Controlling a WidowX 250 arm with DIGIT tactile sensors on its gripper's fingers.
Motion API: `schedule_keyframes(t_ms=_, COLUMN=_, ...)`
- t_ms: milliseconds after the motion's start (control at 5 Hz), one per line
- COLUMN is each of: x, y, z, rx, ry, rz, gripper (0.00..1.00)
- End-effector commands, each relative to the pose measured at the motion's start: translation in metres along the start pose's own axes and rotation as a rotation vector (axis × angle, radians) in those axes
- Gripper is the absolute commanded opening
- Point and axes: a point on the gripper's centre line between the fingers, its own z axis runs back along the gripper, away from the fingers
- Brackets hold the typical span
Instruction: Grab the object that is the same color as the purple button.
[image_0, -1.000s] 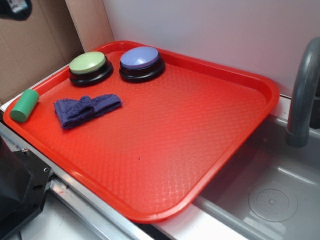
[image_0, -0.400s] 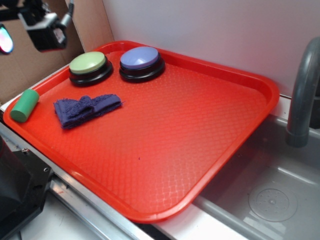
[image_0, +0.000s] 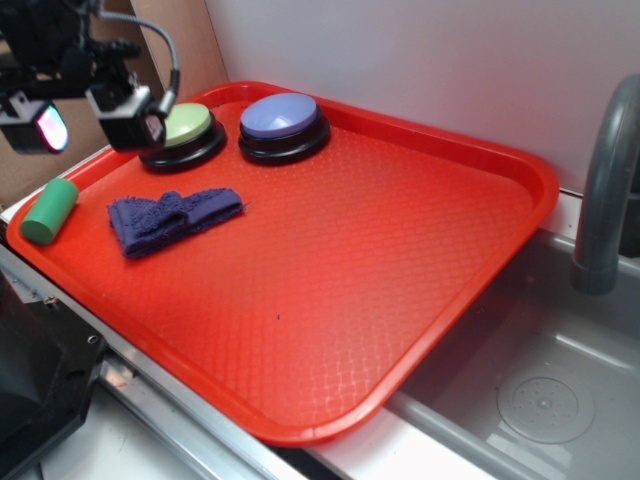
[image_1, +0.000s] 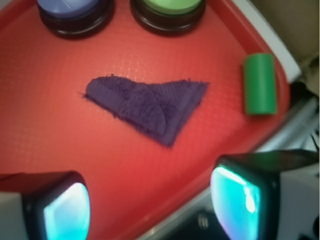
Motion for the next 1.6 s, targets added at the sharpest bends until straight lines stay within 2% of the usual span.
schedule_keyframes(t_ms=0, x=0.031, y=0.000, z=-0.042, rx=0.030, ry=-0.104, rz=-0.055, gripper=1.00)
schedule_keyframes(t_ms=200, x=0.036, y=0.003, z=-0.066, rx=0.086, ry=-0.090, rz=-0.036, gripper=1.00)
schedule_keyframes(t_ms=600, x=0.034, y=0.005, z=-0.091, rx=0.088, ry=-0.053, rz=-0.045, gripper=1.00)
schedule_keyframes(t_ms=800, x=0.032, y=0.004, z=-0.095, rx=0.055, ry=-0.044, rz=-0.040, gripper=0.59)
schedule_keyframes(t_ms=1000, x=0.031, y=0.008, z=-0.097, rx=0.038, ry=-0.054, rz=-0.018, gripper=0.00)
schedule_keyframes(t_ms=1400, x=0.032, y=0.009, z=-0.096, rx=0.051, ry=-0.073, rz=-0.008, gripper=0.00)
